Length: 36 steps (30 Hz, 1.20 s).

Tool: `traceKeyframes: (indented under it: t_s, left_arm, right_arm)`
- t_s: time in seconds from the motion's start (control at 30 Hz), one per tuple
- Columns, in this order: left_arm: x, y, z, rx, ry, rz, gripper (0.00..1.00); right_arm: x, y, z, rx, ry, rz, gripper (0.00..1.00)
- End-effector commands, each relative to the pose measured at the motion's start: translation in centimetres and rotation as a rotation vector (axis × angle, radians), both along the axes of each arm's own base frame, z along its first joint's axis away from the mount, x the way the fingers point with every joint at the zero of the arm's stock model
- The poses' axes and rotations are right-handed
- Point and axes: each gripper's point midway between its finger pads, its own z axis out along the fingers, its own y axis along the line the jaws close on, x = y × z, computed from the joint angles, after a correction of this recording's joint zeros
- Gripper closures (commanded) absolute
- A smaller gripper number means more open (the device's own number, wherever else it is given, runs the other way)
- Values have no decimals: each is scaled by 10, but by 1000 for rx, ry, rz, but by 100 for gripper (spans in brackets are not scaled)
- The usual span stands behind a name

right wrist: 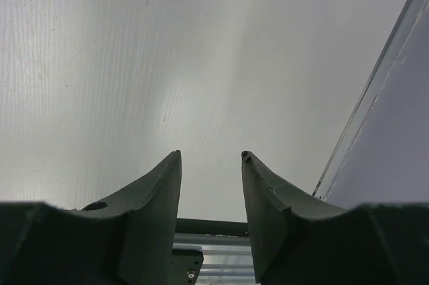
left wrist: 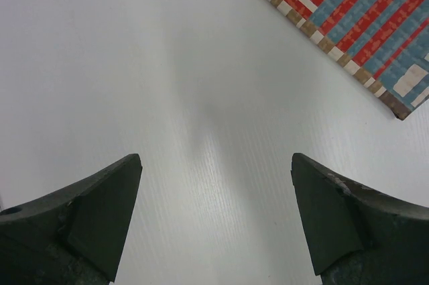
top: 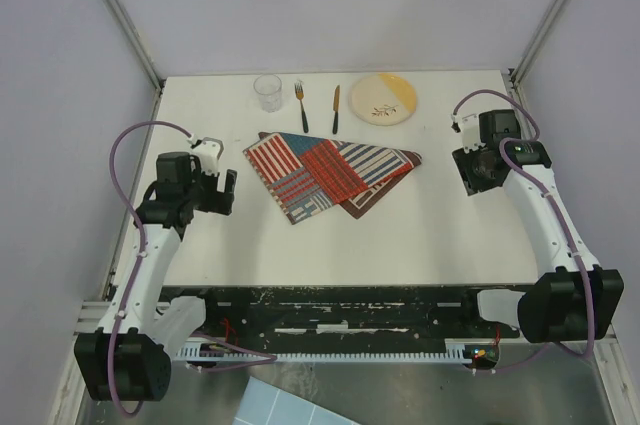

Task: Set the dinner table for one person
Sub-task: Flatten out the napkin at the center of the board.

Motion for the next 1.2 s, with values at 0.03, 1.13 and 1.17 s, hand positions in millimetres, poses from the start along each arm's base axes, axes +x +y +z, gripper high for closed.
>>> traceKeyframes:
  t_s: [0.03, 1.13, 1.17]
  left_arm:
    - [4, -9, 16, -8, -55, -69, 1]
    - [-8, -66, -18, -27, -49, -520, 1]
    - [-4, -70, -23, -15, -46, -533, 1]
  right_arm:
    - [1, 3, 11, 6, -29, 30, 37]
    - [58, 120, -34, 179, 71, 356, 1]
    - [59, 115, -34, 154, 68, 349, 1]
